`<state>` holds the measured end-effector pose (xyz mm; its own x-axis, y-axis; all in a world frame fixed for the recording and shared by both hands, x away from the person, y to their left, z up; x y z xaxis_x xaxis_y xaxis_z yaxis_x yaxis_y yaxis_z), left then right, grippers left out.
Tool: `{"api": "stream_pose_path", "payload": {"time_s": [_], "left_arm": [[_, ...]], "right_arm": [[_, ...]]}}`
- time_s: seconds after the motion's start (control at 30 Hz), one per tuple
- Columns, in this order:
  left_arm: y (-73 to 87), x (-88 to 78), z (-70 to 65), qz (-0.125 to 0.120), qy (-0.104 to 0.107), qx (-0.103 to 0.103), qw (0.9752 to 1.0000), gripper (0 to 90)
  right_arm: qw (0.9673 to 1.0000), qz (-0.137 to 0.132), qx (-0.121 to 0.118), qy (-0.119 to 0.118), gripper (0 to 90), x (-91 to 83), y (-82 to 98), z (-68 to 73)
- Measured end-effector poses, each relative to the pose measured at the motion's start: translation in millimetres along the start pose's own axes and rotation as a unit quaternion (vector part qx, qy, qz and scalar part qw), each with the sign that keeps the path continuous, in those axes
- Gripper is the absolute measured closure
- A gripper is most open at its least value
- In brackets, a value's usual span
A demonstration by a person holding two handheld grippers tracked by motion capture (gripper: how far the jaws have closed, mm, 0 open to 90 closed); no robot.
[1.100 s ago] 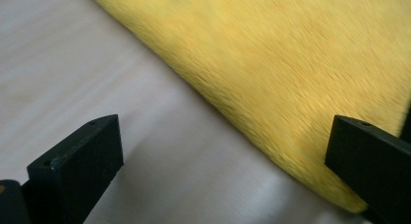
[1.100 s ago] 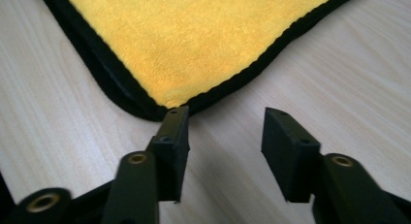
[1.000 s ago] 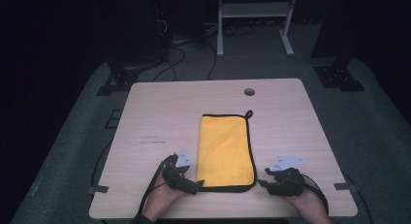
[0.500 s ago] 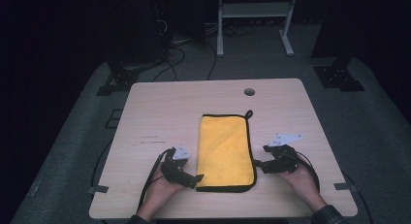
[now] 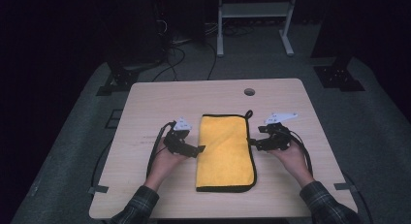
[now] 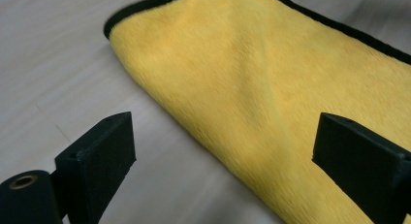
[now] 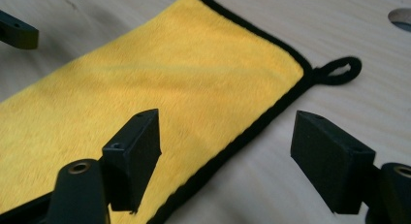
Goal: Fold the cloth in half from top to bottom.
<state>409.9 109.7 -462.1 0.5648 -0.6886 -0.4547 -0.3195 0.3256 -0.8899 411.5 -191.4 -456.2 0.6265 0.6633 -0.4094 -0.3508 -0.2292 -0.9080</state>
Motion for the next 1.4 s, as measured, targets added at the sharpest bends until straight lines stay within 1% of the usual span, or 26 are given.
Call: {"api": "stream_pose_path", "payload": {"time_s": [0.07,0.1,0.13,0.2,0.23,0.27,0.3,0.33,0.4,0.43,0.5,0.53,0.6,0.63,0.67,0.7,0.77,0.9,1.0,1.07,1.13,1.17,1.2,1.3,1.37,1.4], "left_arm": [[-5.7,6.5,6.5,-0.002,0.002,-0.001,1.0,12.3],[-11.1,13.8,13.4,-0.006,0.002,0.004,1.0,13.0],[-13.2,17.3,17.1,-0.003,0.004,0.007,1.0,14.1],[-15.1,21.5,20.3,-0.005,0.009,0.007,0.9999,17.5],[-18.0,29.5,27.2,-0.005,0.007,0.004,1.0,18.1],[-19.2,33.1,30.4,-0.005,0.01,0.005,0.9999,23.1],[-19.2,33.1,30.4,-0.005,0.01,0.005,0.9999,24.3],[-20.3,37.2,33.8,-0.004,0.007,0.005,1.0,24.3],[-21.5,45.2,41.0,-0.002,0.003,0.001,1.0,25.2],[-21.6,51.8,49.3,0.001,-0.003,0.0,1.0,28.8],[-22.0,54.7,52.8,-0.005,-0.007,-0.006,0.9999,31.9],[-22.7,57.3,56.5,-0.008,-0.01,-0.011,0.9999,33.5],[-24.0,63.1,63.0,-0.009,-0.02,-0.014,0.9997,33.8],[-24.4,68.9,71.0,-0.002,-0.03,-0.015,0.9994,34.4],[-24.4,68.9,71.0,-0.002,-0.03,-0.015,0.9994,35.2],[-24.0,74.2,78.1,0.0,-0.039,-0.023,0.999,35.3],[-22.6,79.1,82.8,0.004,-0.04,-0.032,0.9987,36.8],[-19.0,86.3,85.3,0.013,-0.036,-0.034,0.9987,37.9],[-16.9,90.2,85.7,0.014,-0.038,-0.031,0.9987,40.6],[-13.9,93.9,85.7,0.02,-0.037,-0.031,0.9986,42.1],[-12.9,95.0,85.3,0.021,-0.036,-0.033,0.9986,43.5],[-11.4,96.3,84.9,0.024,-0.035,-0.033,0.9986,45.7],[-10.9,96.4,85.0,0.024,-0.032,-0.032,0.9987,47.0],[-11.0,96.3,84.3,0.024,-0.028,-0.029,0.9989,51.1],[-11.4,97.0,82.0,0.023,-0.019,-0.027,0.9992,58.8],[-11.4,97.0,82.0,0.023,-0.019,-0.027,0.9992,61.6]], "right_arm": [[1.0,-0.003,-0.002,0.005,25.2,6.2,-5.1,-5.2],[1.0,-0.003,-0.002,0.004,25.2,9.8,-7.4,-7.7],[1.0,-0.005,-0.004,0.007,25.4,13.3,-9.4,-10.4],[1.0,-0.004,-0.004,0.007,25.4,20.5,-12.3,-15.6],[0.9999,-0.001,-0.006,0.01,25.5,24.5,-13.3,-18.0],[0.9999,-0.001,-0.009,0.013,25.5,28.5,-14.0,-20.5],[0.9999,0.001,-0.01,0.014,25.5,32.9,-14.8,-23.3],[0.9999,0.001,-0.01,0.014,25.5,32.9,-14.8,-23.3],[0.9996,0.004,-0.018,0.019,26.3,41.9,-15.8,-28.5],[0.9996,0.006,-0.018,0.02,26.6,50.3,-16.7,-33.1],[0.9996,0.005,-0.016,0.022,26.7,54.5,-17.1,-35.8],[0.9997,0.006,-0.006,0.021,26.8,62.9,-17.1,-41.2],[0.9997,0.008,-0.005,0.023,26.8,67.3,-17.0,-44.0],[0.9995,0.005,-0.005,0.03,29.2,75.2,-15.8,-48.5],[0.9995,0.005,-0.005,0.03,29.2,75.2,-15.8,-48.5],[0.9993,0.009,-0.005,0.035,28.8,82.8,-13.5,-52.9],[0.999,0.017,-0.008,0.041,28.7,90.5,-11.7,-56.0],[0.9988,0.021,-0.007,0.044,29.8,98.1,-11.2,-58.2],[0.9981,0.034,-0.002,0.051,29.5,103.3,-3.3,-63.3],[0.9982,0.03,0.007,0.05,29.4,104.8,-0.6,-65.3],[0.9984,0.028,0.008,0.048,29.5,105.0,-0.7,-65.4],[0.9985,0.03,-0.01,0.046,30.2,106.5,0.2,-62.7],[0.9982,0.031,-0.018,0.048,31.1,106.9,0.5,-61.9],[0.9983,0.032,-0.016,0.047,33.0,106.9,0.4,-60.5],[0.9985,0.03,-0.02,0.042,37.7,106.0,0.9,-60.4],[0.9985,0.03,-0.02,0.042,37.7,106.0,0.9,-60.4]]}}
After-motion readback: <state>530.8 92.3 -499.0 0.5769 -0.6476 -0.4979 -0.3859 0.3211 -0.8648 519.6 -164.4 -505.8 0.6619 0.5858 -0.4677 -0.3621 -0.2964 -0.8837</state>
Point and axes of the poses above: each handheld gripper's, and its own axes: x roughly forward along the jaws, y roughly out of its underside, z roughly to its left, the point moved 4 cm from there along x, roughly forward along the jaws, and after that the axes turned 14 degrees about -z, right-handed, at the moved point
